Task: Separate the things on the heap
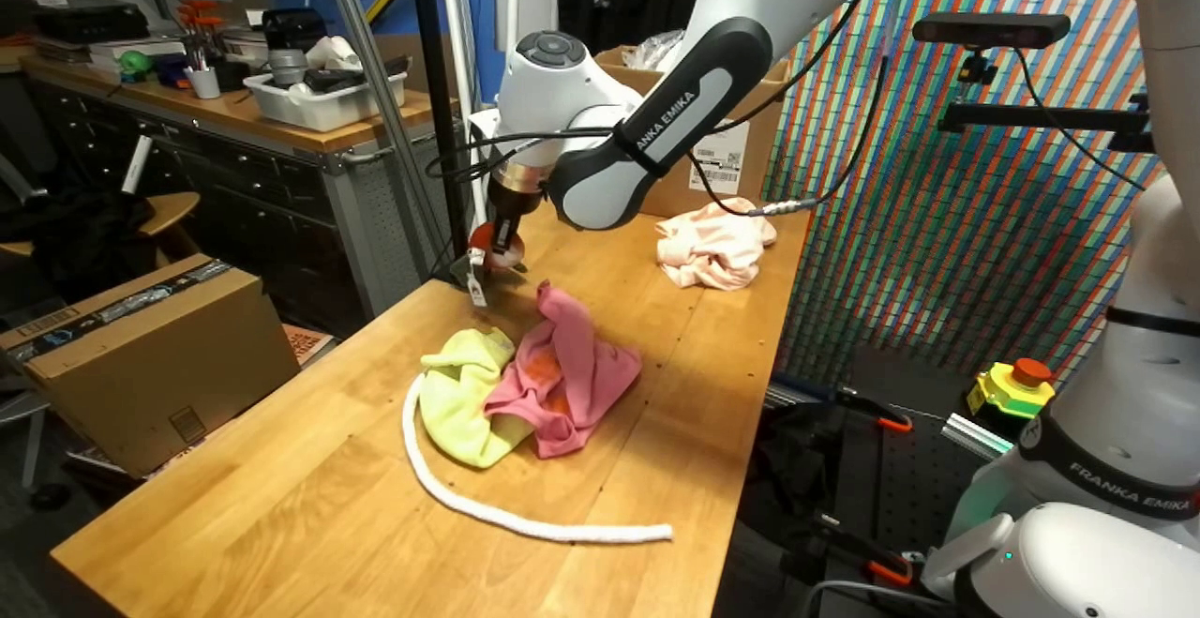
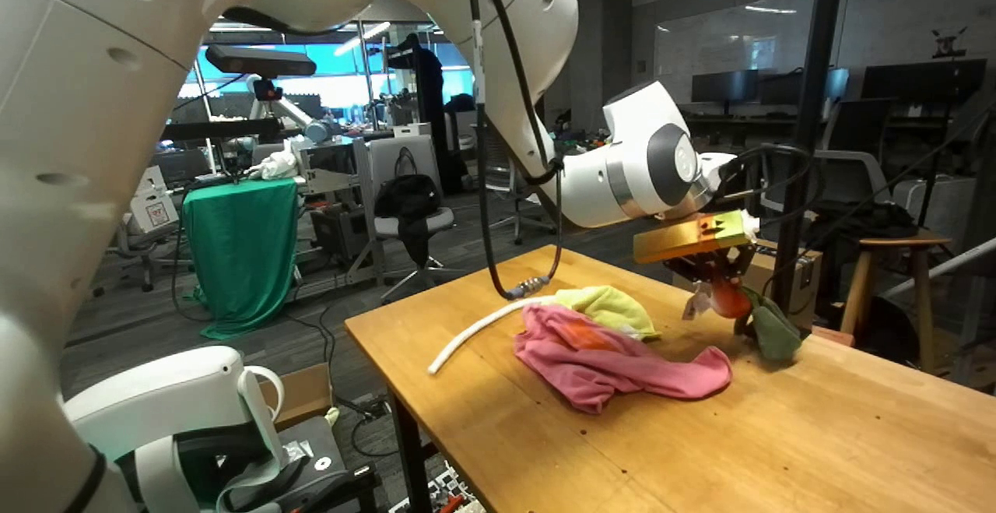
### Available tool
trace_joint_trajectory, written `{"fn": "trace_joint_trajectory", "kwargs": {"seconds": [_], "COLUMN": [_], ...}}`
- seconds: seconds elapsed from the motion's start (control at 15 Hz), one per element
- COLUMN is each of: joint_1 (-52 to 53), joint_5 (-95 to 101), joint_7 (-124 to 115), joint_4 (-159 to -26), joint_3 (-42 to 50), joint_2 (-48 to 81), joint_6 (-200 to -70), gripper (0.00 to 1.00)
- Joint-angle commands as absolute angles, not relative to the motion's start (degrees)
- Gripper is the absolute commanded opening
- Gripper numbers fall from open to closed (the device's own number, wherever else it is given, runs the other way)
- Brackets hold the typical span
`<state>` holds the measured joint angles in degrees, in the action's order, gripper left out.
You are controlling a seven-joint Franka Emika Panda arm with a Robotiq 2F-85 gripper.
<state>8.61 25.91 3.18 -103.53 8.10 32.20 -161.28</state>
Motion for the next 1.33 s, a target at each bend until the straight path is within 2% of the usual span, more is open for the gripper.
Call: {"fn": "trace_joint_trajectory", "kwargs": {"seconds": [0.0, 0.27, 0.47, 0.87, 1.27], "joint_1": [16.59, 24.63, 27.43, 28.87, 27.15], "joint_5": [35.78, 46.37, 49.77, 51.43, 49.99], "joint_7": [-9.33, -24.80, -32.30, -39.62, -42.54], "joint_4": [-105.64, -103.31, -103.26, -103.10, -102.48], "joint_3": [19.61, 33.30, 38.94, 44.67, 45.93], "joint_2": [29.47, 31.43, 32.21, 34.58, 37.32], "joint_6": [-167.69, -169.85, -168.66, -167.03, -164.52], "gripper": [0.08, 0.08, 0.08, 0.08, 0.07]}}
